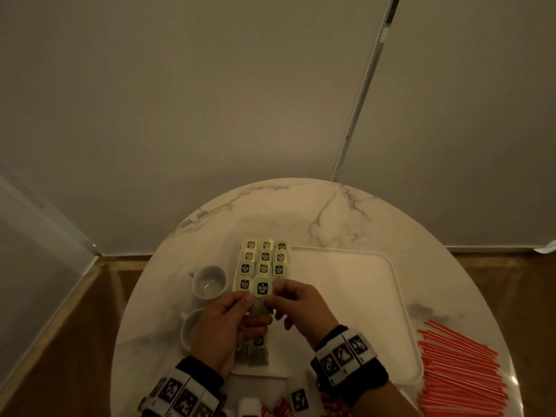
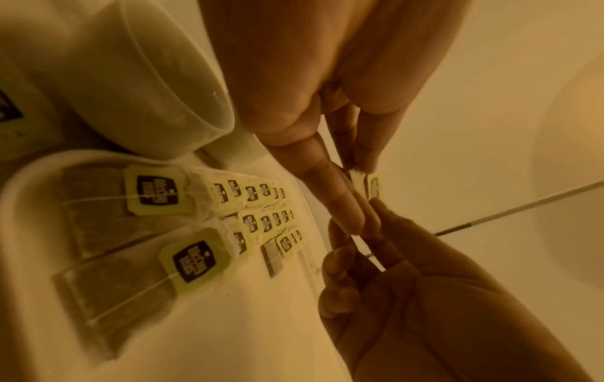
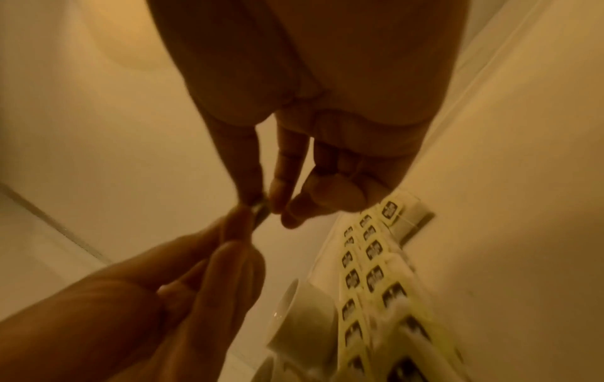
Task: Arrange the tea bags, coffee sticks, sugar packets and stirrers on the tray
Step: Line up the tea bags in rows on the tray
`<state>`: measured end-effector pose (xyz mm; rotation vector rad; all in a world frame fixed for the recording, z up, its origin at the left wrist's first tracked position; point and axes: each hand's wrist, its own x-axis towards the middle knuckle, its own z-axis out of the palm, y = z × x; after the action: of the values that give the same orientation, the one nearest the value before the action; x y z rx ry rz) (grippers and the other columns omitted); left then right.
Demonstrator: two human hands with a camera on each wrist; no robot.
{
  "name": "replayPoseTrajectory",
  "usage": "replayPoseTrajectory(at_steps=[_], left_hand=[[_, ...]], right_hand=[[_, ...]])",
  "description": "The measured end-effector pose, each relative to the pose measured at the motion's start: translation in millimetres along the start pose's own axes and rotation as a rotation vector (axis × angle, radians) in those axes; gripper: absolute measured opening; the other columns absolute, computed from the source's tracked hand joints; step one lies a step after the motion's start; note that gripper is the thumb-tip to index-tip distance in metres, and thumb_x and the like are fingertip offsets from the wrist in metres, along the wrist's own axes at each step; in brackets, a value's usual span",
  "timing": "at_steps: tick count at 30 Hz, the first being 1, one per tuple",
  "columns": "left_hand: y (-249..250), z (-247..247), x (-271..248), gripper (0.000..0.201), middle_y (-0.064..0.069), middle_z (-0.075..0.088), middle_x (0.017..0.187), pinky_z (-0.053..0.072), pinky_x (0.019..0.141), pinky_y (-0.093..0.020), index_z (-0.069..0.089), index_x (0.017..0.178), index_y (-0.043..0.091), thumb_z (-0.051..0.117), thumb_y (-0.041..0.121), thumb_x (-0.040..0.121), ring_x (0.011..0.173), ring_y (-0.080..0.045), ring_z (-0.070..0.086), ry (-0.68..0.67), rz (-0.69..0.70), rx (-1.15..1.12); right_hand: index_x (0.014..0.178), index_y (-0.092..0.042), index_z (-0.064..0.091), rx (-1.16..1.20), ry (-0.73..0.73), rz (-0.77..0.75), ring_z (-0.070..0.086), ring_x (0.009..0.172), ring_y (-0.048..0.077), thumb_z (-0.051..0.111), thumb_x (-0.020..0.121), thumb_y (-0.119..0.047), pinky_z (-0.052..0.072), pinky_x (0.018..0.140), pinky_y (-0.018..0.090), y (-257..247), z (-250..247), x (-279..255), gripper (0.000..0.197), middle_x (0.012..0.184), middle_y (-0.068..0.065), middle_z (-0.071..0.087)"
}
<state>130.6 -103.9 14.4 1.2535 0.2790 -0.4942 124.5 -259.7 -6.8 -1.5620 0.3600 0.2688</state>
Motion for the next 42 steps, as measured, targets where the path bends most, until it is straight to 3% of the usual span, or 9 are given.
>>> replayPoseTrajectory(at_steps=[3, 6, 11, 18, 24, 28, 33, 38, 42], left_hand=[[-6, -3, -2, 0.017, -0.019, 0.071, 0.087, 0.055, 0.05, -0.031, 0.065, 0.107, 0.006, 0.055, 0.011, 0.094, 0.062, -0.029, 0.065, 0.002, -0.022, 0.076], [-7, -12, -6, 0.017, -0.011, 0.061, 0.071, 0.037, 0.036, -0.021, 0.066, 0.107, 0.006, 0.056, 0.01, 0.093, 0.045, -0.017, 0.047, 0.045, -0.002, 0.174], [-4, -37, -16, 0.017, -0.008, 0.046, 0.06, 0.021, 0.037, -0.016, 0.068, 0.101, 0.006, 0.053, 0.008, 0.094, 0.04, -0.011, 0.027, 0.008, -0.015, 0.209], [-1, -79, -36, 0.021, -0.005, 0.028, 0.051, 0.016, 0.04, -0.012, 0.058, 0.07, 0.005, 0.062, 0.011, 0.089, 0.04, -0.008, 0.02, -0.008, -0.033, 0.297], [4, -119, -44, 0.023, -0.009, 0.038, 0.054, 0.019, 0.043, -0.017, 0.059, 0.084, -0.011, 0.06, 0.01, 0.091, 0.042, -0.012, 0.029, 0.071, -0.056, 0.425], [8, -131, -49, 0.028, -0.004, 0.031, 0.047, 0.021, 0.039, -0.013, 0.05, 0.065, 0.003, 0.06, 0.008, 0.09, 0.037, -0.011, 0.025, 0.131, -0.083, 0.462], [1, -149, -48, 0.032, 0.0, 0.039, 0.045, 0.026, 0.042, -0.018, 0.053, 0.062, 0.008, 0.065, 0.019, 0.089, 0.039, -0.013, 0.033, 0.145, -0.087, 0.774], [-4, -169, -51, 0.018, -0.009, 0.063, 0.07, 0.04, 0.06, -0.024, 0.06, 0.075, 0.013, 0.075, 0.023, 0.08, 0.066, -0.017, 0.058, 0.095, -0.021, 1.121], [-10, -182, -51, 0.029, 0.002, 0.047, 0.099, 0.039, 0.075, -0.023, 0.055, 0.105, 0.028, 0.071, 0.027, 0.081, 0.092, -0.012, 0.052, 0.049, -0.05, 1.316]], right_hand=[[0.085, -0.007, 0.068, 0.017, 0.031, 0.017, 0.053, 0.057, 0.011, 0.066, 0.085, -0.009, 0.041, 0.047, 0.024, 8, -2, -5, 0.002, 0.067, 0.0, 0.063], [0.073, -0.011, 0.067, -0.014, 0.173, 0.094, 0.046, 0.052, 0.013, 0.07, 0.082, -0.009, 0.037, 0.044, 0.025, 17, -14, 5, 0.01, 0.061, 0.001, 0.058], [0.065, -0.012, 0.066, -0.158, 0.291, 0.214, 0.044, 0.046, 0.014, 0.073, 0.08, -0.012, 0.035, 0.038, 0.018, 29, -30, 37, 0.016, 0.057, 0.004, 0.056], [0.055, -0.022, 0.063, -0.339, 0.266, 0.238, 0.053, 0.056, 0.014, 0.078, 0.075, -0.018, 0.044, 0.059, 0.023, 33, -21, 59, 0.025, 0.056, -0.002, 0.059], [0.059, -0.022, 0.06, -0.477, 0.308, 0.26, 0.066, 0.08, 0.023, 0.078, 0.074, -0.022, 0.054, 0.073, 0.029, 33, -21, 65, 0.023, 0.077, 0.006, 0.068], [0.061, -0.021, 0.059, -0.509, 0.322, 0.257, 0.066, 0.084, 0.023, 0.078, 0.074, -0.023, 0.054, 0.073, 0.029, 34, -22, 68, 0.023, 0.081, 0.005, 0.069], [0.073, -0.017, 0.056, -0.562, 0.355, 0.273, 0.058, 0.079, 0.019, 0.078, 0.074, -0.026, 0.045, 0.068, 0.027, 31, -21, 65, 0.024, 0.082, 0.002, 0.062], [0.073, -0.018, 0.049, -0.527, 0.383, 0.11, 0.052, 0.074, 0.017, 0.073, 0.079, -0.025, 0.038, 0.061, 0.024, 8, -5, 37, 0.026, 0.073, -0.002, 0.054], [0.082, -0.017, 0.064, -0.726, -0.024, -0.12, 0.057, 0.08, 0.016, 0.065, 0.084, -0.024, 0.047, 0.073, 0.024, 1, 54, -8, 0.007, 0.081, -0.002, 0.061]])
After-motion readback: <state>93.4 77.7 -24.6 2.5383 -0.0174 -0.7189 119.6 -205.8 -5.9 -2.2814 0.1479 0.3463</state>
